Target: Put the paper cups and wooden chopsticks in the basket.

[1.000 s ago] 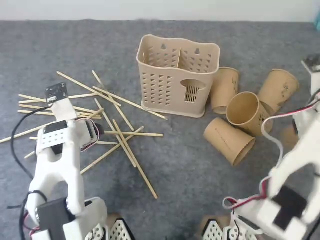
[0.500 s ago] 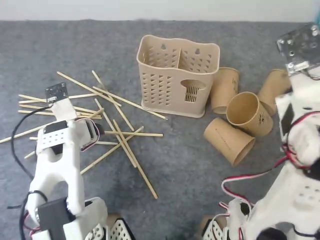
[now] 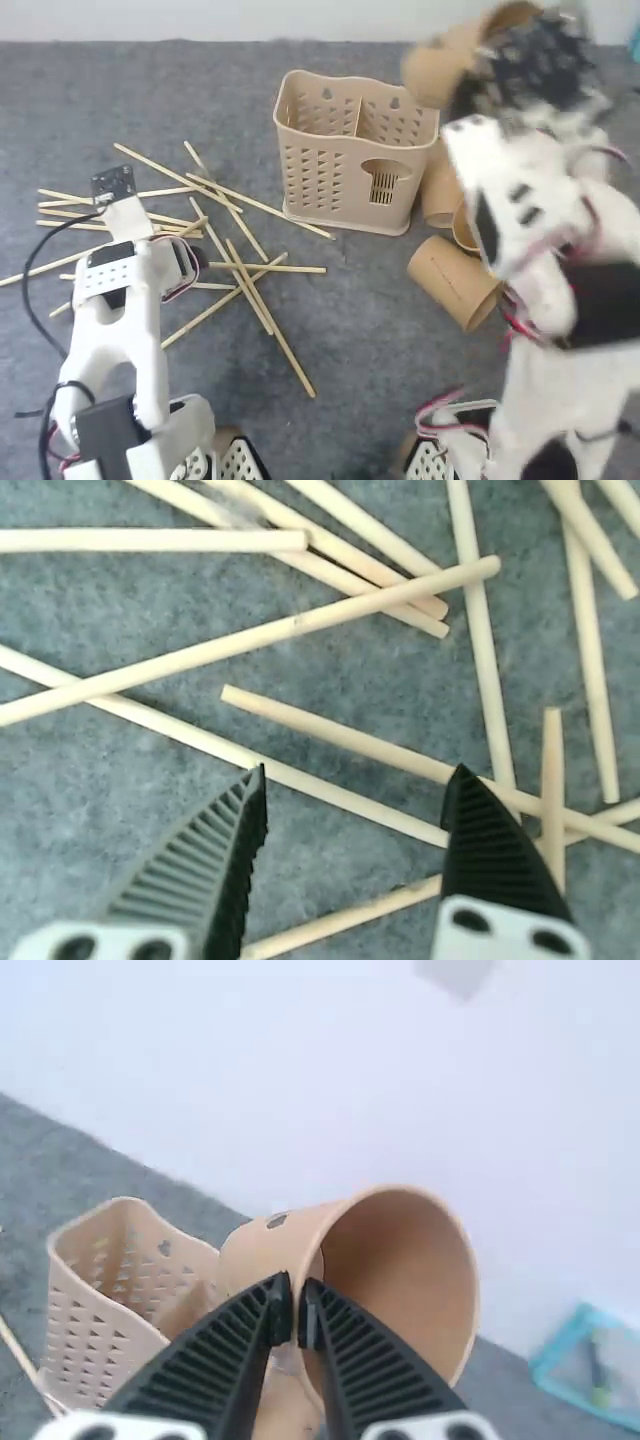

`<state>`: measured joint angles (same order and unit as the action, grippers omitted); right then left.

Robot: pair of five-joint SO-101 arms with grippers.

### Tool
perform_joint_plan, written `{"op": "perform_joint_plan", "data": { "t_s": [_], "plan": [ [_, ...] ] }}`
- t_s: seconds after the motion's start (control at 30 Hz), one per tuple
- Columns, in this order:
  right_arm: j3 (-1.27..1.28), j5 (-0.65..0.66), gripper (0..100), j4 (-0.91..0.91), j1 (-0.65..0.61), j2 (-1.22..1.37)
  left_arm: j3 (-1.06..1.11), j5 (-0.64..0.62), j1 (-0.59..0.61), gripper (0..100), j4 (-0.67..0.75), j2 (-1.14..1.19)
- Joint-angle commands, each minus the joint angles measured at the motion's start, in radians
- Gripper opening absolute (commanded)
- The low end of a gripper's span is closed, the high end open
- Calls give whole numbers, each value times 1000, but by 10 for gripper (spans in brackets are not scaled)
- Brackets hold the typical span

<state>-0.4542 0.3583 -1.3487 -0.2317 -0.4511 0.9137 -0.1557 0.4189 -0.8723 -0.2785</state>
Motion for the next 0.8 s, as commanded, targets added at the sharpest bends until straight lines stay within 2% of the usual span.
{"op": "perform_joint_plan", "data": {
  "t_s": [0.0, 0.2, 0.33, 0.77],
  "plan": [
    [-40, -15, 9, 76, -42, 117, -27, -11, -11, 272, 28, -11],
    [-40, -8, 9, 128, -39, 254, -27, -11, -11, 272, 28, -11],
    [-40, 54, 9, 127, -38, 298, -27, -11, -23, 272, 28, -11],
    [-40, 207, 9, 12, -56, 311, -27, -9, -31, 272, 29, -11]
  ]
}}
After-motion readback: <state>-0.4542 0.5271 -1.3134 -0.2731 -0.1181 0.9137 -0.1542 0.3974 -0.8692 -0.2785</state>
